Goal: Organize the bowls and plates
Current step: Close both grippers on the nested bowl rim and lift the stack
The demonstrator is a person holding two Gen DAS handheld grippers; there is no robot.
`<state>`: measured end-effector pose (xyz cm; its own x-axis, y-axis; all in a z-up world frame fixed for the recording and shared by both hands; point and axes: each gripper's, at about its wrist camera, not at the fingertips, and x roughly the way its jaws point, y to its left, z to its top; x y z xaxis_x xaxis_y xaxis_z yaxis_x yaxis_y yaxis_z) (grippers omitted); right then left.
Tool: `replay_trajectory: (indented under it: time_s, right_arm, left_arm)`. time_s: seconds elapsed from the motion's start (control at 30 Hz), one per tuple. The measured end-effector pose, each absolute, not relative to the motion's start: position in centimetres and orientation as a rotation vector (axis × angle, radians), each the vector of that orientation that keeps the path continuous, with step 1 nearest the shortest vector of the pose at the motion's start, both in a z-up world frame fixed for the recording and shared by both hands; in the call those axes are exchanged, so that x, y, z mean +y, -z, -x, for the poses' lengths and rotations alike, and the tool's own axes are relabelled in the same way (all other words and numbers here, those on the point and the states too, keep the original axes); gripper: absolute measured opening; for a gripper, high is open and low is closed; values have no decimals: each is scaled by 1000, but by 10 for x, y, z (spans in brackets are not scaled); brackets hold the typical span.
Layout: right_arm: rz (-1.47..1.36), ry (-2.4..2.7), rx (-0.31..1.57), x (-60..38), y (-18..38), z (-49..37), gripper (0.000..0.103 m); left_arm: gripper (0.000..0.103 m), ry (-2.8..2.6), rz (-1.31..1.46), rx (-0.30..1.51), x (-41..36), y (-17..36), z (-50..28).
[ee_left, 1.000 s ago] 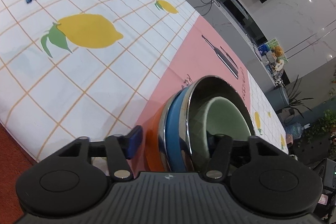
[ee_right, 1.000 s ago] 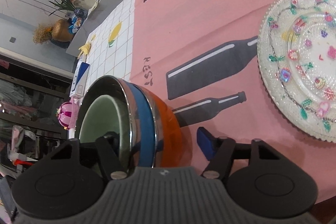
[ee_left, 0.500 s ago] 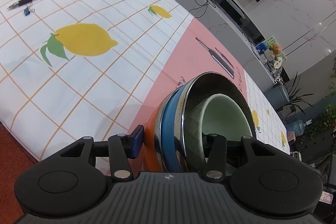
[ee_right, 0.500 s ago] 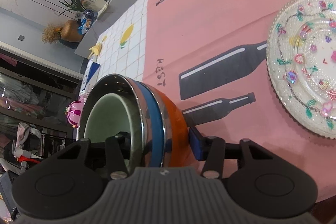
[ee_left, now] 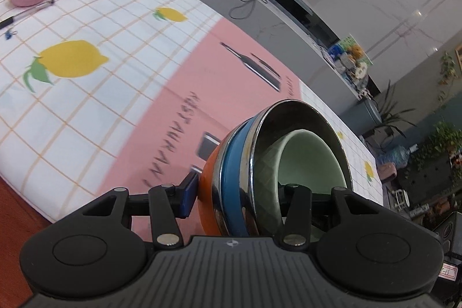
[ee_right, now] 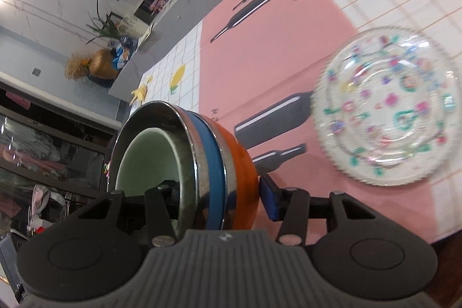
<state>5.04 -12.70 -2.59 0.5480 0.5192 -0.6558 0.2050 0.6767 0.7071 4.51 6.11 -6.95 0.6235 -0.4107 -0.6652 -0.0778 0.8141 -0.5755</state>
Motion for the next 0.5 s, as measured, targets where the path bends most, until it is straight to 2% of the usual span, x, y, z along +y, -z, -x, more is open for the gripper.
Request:
replay_trajectory:
  time_s: [0.5]
  right_arm:
    - [-848,-98,908,-211,-10,-28,49]
  left_arm:
    - [54,358,580,907,-20,51,-68]
